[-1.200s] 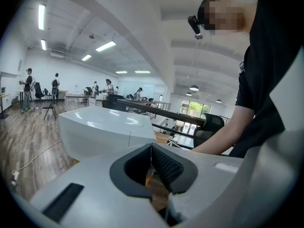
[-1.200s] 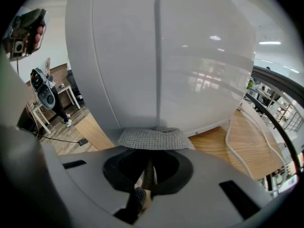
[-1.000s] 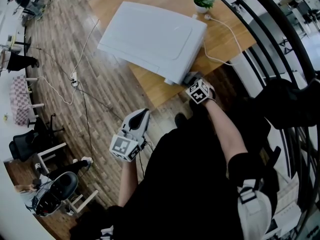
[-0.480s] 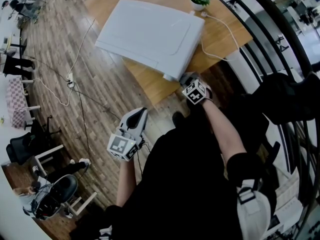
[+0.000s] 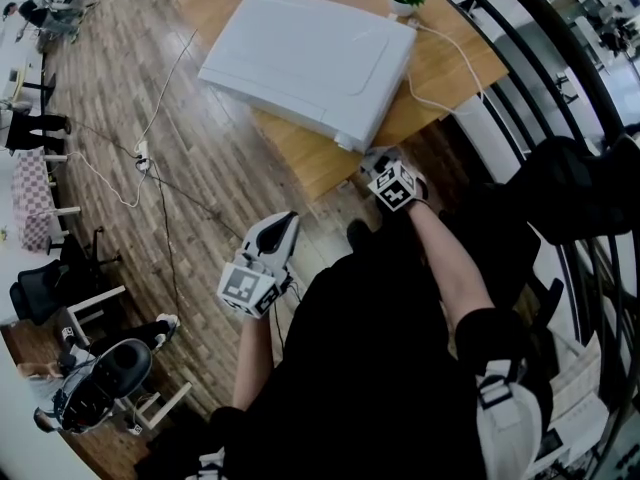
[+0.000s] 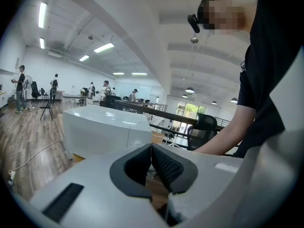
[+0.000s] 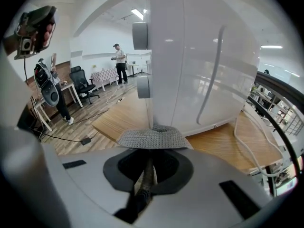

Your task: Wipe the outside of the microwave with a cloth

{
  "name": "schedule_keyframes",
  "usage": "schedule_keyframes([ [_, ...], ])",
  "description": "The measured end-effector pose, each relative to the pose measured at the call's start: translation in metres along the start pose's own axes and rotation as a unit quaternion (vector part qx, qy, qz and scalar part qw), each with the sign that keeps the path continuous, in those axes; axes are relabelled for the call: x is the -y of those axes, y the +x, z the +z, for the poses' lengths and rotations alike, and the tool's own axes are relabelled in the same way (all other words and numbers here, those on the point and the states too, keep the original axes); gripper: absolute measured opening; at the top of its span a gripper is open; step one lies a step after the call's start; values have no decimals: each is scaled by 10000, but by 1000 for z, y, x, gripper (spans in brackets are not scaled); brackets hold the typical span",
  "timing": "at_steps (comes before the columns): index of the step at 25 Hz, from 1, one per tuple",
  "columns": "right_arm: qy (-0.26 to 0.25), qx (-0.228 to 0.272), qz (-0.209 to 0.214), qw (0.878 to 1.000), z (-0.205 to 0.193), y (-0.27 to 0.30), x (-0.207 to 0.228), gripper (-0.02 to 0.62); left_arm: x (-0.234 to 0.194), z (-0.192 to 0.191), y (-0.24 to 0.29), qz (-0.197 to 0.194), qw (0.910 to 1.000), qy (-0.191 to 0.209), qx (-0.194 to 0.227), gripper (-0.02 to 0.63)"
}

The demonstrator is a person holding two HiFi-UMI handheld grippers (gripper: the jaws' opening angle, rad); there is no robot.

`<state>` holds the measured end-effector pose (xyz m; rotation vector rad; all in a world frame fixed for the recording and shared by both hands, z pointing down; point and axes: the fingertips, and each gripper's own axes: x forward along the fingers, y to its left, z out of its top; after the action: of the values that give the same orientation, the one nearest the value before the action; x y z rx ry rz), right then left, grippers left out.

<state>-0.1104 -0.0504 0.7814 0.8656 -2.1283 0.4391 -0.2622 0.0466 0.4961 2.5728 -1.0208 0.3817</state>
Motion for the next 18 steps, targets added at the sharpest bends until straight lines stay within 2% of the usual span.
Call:
schedule_keyframes([
  [11,-68,218,-167,9996,1,-27,-24,17,3,-7,-16,-57,9997,-33,253,3],
  [18,68,492,-157,9986,8,-70,-46,18,1,-8,-24,-135,9987,-1,486,3],
])
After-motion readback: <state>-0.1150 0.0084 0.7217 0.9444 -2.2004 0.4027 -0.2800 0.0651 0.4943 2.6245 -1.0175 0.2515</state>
